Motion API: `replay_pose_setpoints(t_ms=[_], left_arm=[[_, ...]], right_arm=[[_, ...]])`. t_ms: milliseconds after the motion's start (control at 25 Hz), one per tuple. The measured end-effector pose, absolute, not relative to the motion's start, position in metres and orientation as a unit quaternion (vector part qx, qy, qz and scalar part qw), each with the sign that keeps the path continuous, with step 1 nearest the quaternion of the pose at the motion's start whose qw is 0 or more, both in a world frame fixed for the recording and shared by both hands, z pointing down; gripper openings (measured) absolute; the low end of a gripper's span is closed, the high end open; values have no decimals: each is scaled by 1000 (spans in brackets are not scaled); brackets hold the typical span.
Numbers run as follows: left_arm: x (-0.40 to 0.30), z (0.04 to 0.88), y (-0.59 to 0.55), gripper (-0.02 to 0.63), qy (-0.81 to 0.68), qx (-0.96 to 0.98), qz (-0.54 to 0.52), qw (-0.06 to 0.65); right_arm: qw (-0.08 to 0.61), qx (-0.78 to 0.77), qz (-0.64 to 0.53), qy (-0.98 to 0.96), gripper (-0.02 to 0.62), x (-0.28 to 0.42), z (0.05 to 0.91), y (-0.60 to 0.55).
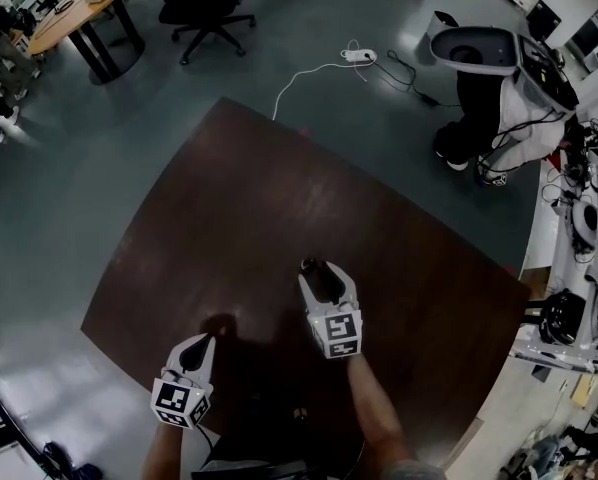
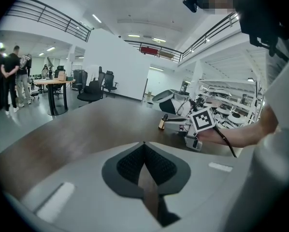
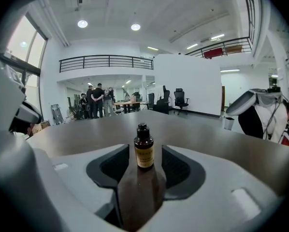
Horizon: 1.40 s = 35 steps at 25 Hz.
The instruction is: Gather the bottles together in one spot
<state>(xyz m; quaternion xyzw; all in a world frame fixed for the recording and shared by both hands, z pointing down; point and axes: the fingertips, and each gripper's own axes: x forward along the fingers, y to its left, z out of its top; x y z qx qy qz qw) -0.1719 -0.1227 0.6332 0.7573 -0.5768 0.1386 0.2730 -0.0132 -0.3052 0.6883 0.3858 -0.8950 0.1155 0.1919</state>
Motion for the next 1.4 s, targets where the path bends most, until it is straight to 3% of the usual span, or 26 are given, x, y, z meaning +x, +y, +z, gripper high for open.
replay_pose_setpoints(t_ms=[480,640,1400], left_arm=[[-173,633,-121,0,-577,757,139,274],[-175,635,-121,0,-578,756,139,275],[-157,596,-118,0,-569,777,122,243]], right_arm=[[211,386,111,-891,202,-19,691,-312],[218,386,105,-890,140,-20,695,-313],[187,427,87,-880,133,23,637,-299]])
